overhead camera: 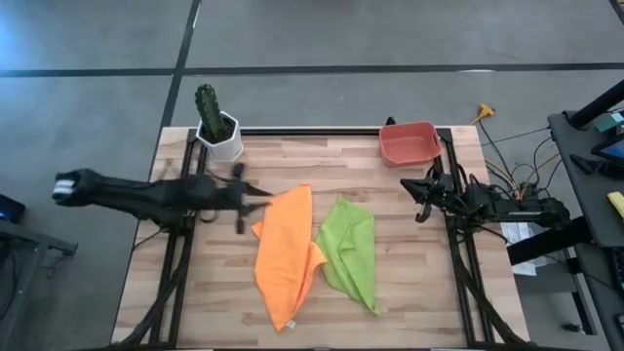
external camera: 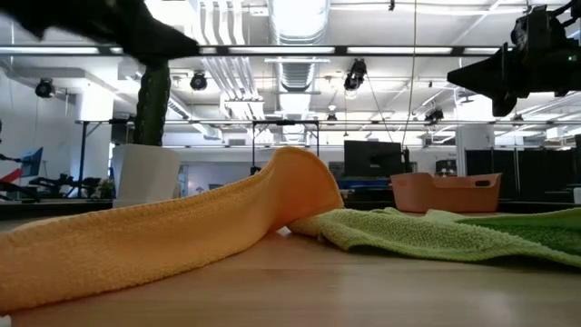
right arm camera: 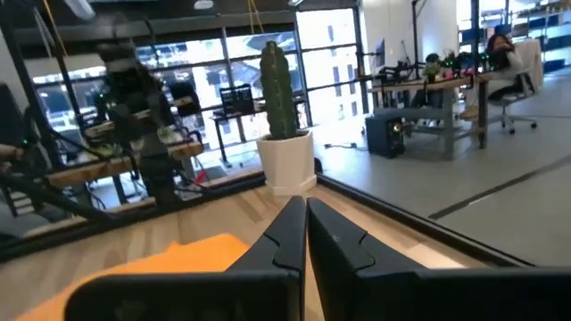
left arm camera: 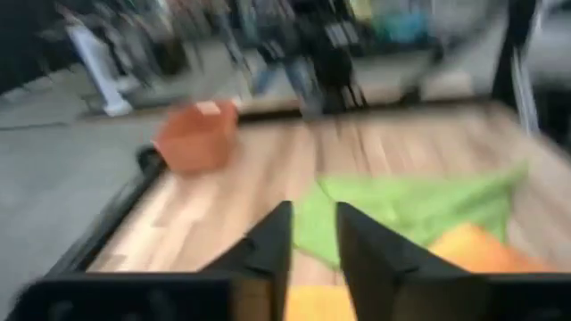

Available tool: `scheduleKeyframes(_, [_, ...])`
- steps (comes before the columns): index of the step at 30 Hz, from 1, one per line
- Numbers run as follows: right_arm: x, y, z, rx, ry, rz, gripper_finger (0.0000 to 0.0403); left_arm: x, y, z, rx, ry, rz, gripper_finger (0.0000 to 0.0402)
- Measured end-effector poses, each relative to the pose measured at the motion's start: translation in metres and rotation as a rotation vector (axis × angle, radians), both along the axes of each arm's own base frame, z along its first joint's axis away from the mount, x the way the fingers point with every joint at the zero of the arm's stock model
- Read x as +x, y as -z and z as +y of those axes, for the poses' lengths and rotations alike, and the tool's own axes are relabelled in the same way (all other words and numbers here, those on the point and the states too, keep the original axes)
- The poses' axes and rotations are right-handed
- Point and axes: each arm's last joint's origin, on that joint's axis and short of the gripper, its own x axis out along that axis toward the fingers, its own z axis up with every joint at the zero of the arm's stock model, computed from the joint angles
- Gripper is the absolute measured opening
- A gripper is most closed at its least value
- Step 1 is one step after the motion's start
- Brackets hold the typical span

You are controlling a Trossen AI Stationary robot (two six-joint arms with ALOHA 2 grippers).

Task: Roll microfiber towels into tight, uniform cylinder then place into a basket
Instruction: Fold the orange microfiber cloth

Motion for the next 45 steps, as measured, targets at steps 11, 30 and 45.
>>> scheduleKeyframes(11, [0.001, 0.007, 0.0, -0.041, 0.001, 0.093, 0.0009, 0.098, -0.028, -0.081, -0.14, 0.093, 0.596, 0.0287])
scheduleKeyframes(30, [0.006, 0.014, 0.007, 0.043, -0.237, 0.142, 0.0009, 0.147, 0.015, -0.246, -0.519, -0.068, 0.86, 0.0257])
scheduleKeyframes(45, [0.014, 0.026, 0.008, 0.089, -0.292, 0.281, 0.0009, 0.136, 0.048, -0.278, -0.738, -0.113, 1.075, 0.0253])
